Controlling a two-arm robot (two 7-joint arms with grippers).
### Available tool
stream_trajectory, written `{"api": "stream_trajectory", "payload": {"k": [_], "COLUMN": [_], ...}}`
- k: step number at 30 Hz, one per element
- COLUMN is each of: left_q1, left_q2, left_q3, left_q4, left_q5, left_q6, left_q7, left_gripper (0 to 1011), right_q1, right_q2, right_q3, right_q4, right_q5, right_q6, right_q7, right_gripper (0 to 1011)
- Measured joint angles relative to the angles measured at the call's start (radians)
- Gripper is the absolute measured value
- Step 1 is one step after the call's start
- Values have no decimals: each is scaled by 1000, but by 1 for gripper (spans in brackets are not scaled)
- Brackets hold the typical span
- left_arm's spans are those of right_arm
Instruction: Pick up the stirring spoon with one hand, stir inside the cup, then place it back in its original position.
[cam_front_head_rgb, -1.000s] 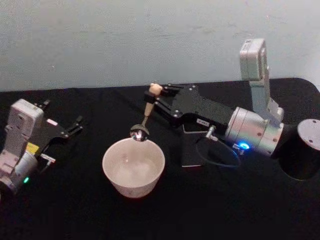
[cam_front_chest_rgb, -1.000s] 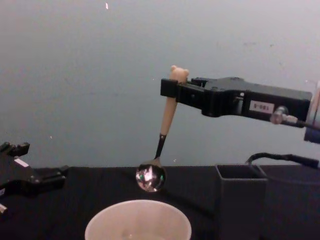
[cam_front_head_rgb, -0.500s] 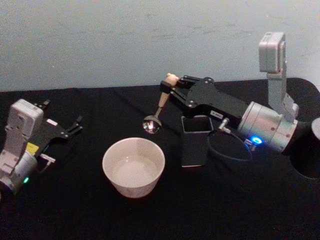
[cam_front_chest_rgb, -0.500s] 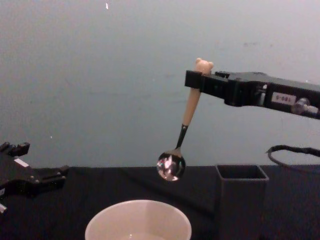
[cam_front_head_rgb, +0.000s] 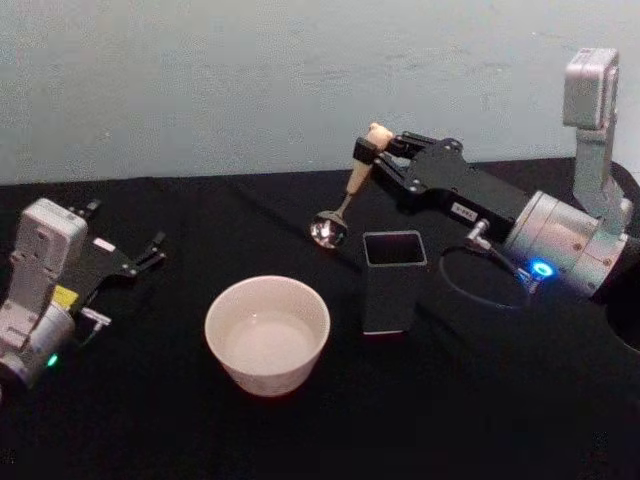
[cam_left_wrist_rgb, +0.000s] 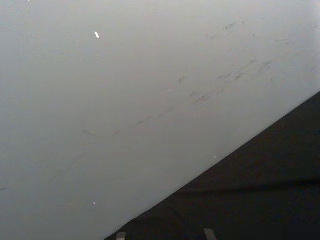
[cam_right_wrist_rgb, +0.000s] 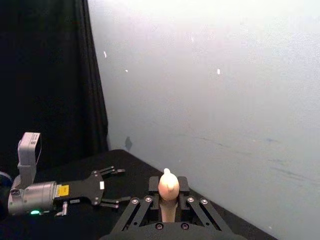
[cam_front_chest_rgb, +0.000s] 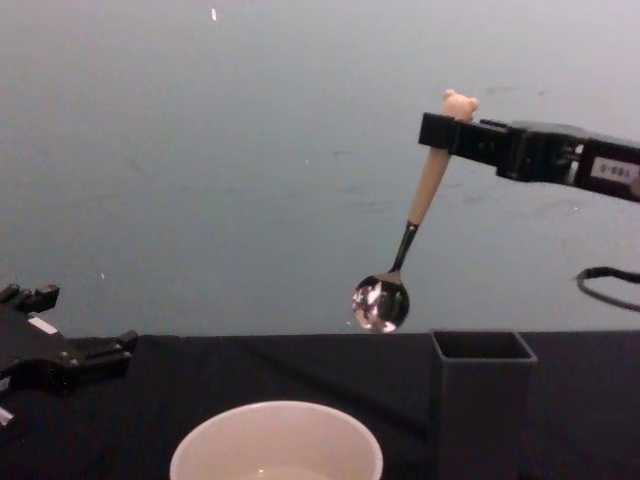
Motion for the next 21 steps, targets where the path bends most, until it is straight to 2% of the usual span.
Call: {"api": "stream_trajectory", "payload": {"k": [21], "left_q1": [0], "left_q2": [0], "left_q3": [0], "left_q4": [0], "left_q5": [0], "left_q6": [0], "left_q7": [0], "left_gripper": [1001], "right_q1": [-46], "right_q2": [47], "right_q3": [51], "right_q4": [-30], "right_q5": [38], "right_q6": [-17], "right_q7": [-8], "right_gripper": [214]}}
